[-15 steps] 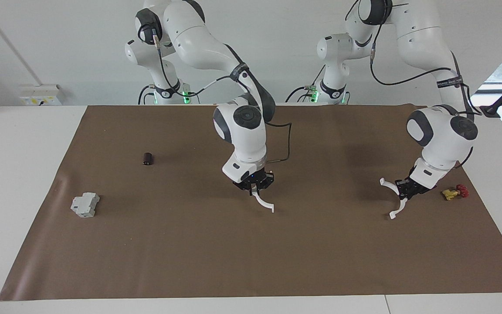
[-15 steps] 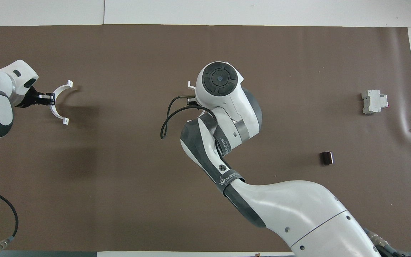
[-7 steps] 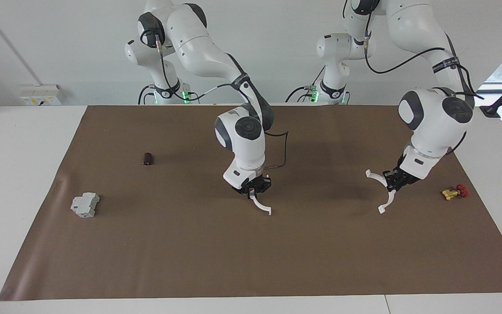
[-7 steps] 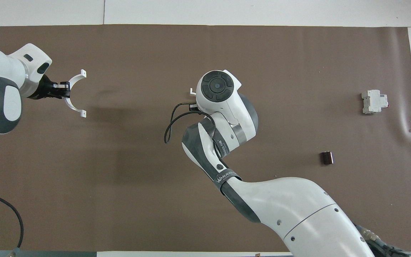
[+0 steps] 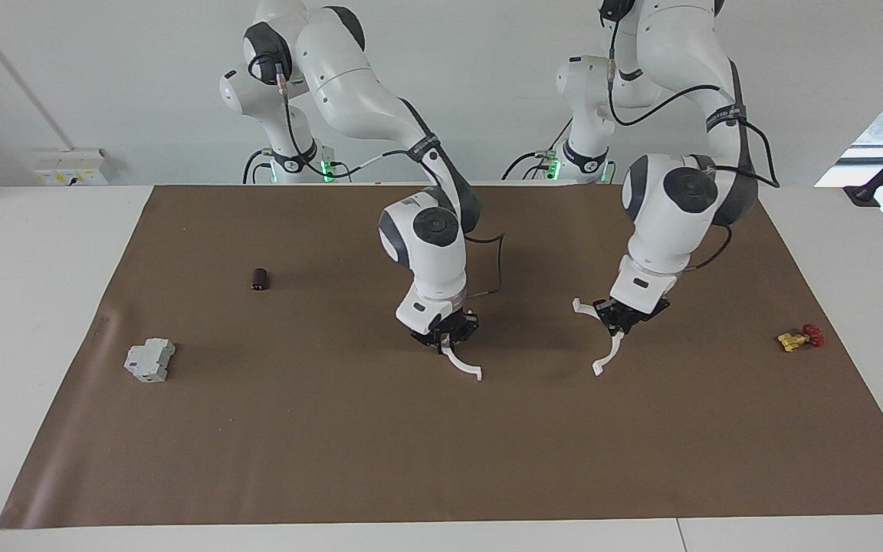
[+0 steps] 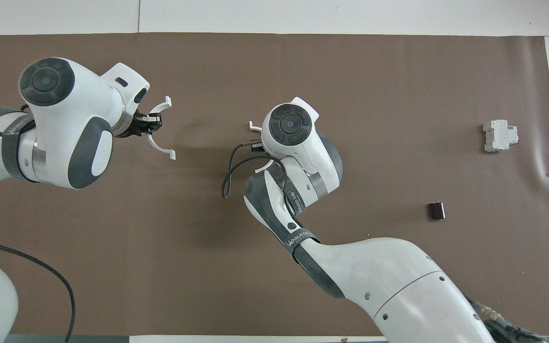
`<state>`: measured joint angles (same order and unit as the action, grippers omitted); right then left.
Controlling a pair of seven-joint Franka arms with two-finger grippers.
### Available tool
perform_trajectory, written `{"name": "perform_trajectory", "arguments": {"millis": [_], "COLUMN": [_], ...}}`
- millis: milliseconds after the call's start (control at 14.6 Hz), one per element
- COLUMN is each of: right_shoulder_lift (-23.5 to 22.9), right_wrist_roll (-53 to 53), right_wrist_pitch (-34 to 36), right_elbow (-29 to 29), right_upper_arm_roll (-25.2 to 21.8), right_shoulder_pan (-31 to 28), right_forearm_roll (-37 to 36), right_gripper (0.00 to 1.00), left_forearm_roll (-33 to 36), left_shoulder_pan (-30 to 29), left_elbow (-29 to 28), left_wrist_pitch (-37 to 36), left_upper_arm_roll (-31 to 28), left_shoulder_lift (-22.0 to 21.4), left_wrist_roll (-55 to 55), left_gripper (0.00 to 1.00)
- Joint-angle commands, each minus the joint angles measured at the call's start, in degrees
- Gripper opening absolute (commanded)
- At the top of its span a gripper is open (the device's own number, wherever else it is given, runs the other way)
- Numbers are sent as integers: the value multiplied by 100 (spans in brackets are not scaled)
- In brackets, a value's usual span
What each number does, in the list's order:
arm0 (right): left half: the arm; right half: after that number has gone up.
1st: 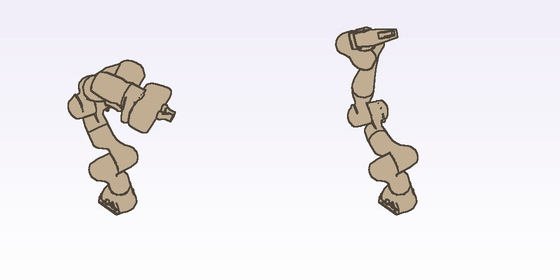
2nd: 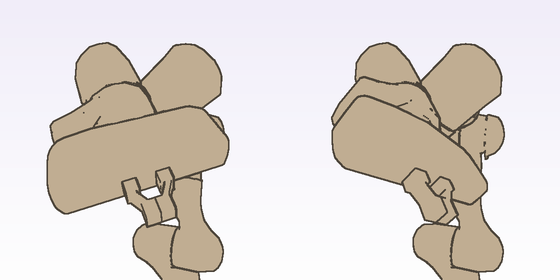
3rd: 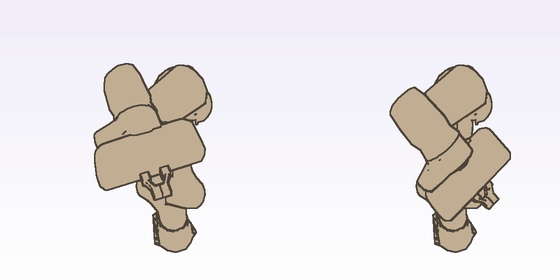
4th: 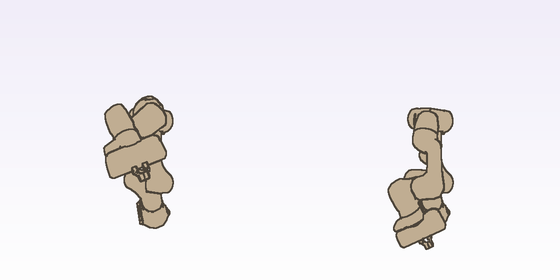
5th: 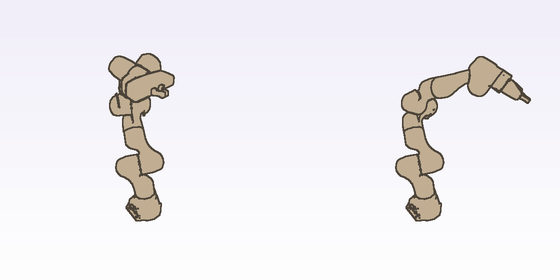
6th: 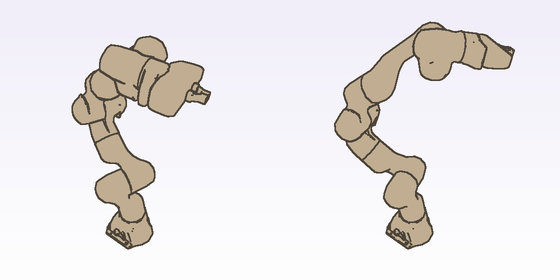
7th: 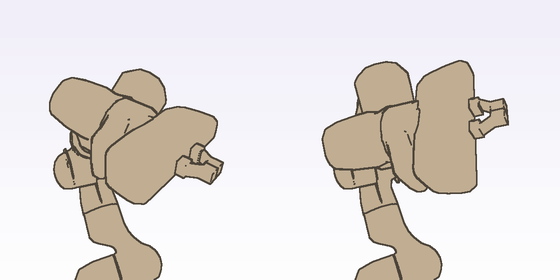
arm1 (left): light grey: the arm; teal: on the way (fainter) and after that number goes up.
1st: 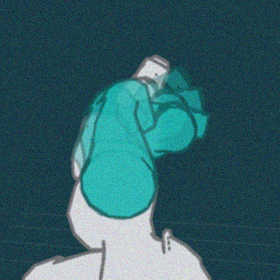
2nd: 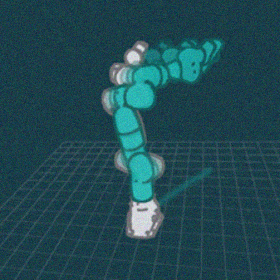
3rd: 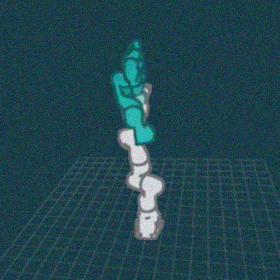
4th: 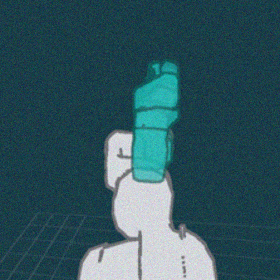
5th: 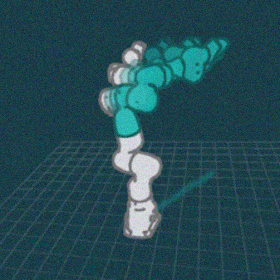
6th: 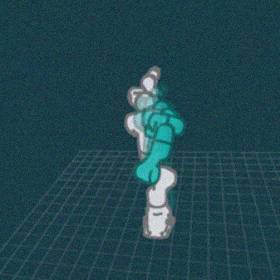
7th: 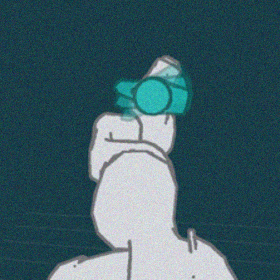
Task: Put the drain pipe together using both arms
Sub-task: 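Press the two clamp halves together into a ring with both grippers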
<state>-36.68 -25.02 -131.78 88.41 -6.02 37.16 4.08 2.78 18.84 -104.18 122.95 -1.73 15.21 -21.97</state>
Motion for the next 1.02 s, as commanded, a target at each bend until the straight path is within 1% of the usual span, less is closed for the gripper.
{"name": "perform_trajectory", "arguments": {"millis": [0, 68, 137, 205, 341, 410, 615, 751, 888, 956], "right_shoulder_lift": [30, 47, 47, 82, 170, 283, 705, 969, 1355, 1539], "right_wrist_roll": [77, 77, 77, 77, 85, 94, 479, 875, 929, 955], "right_wrist_pitch": [-138, -112, -7, 133, 729, 1028, 1548, 2031, 2531, 2821], "right_elbow": [106, 72, -16, -165, -568, -692, -720, -711, -658, -667], "right_upper_arm_roll": [5, -4, -4, -4, -13, -4, -13, -13, -30, -39], "right_shoulder_pan": [28, 19, 1, -68, -427, -542, -946, -1307, -1614, -1772], "right_forearm_roll": [-30, -22, -39, -31, -30, -22, -4, -4, -13, -22], "right_gripper": [39, 54, 65, 71, 75, 76, 77, 79, 80, 85], "left_forearm_roll": [135, 161, 178, 266, 442, 468, 486, 495, 495, 495], "left_shoulder_pan": [417, 584, 733, 813, 1032, 1069, 1244, 1262, 1271, 1323], "left_elbow": [21, 82, 196, 275, 337, 337, 329, 329, 267, 223], "left_wrist_pitch": [132, 167, 168, 168, 255, 377, 510, 729, 835, 905], "left_upper_arm_roll": [-73, -82, -82, -82, -82, -82, -82, -73, -64, -64], "left_shoulder_lift": [183, 306, 438, 535, 693, 720, 790, 870, 879, 887], "left_wrist_roll": [-604, -850, -1079, -1272, -1615, -1713, -1749, -1775, -1767, -1767], "left_gripper": [0, 0, 0, 0, 0, 0, 0, 0, 0, 0]}}
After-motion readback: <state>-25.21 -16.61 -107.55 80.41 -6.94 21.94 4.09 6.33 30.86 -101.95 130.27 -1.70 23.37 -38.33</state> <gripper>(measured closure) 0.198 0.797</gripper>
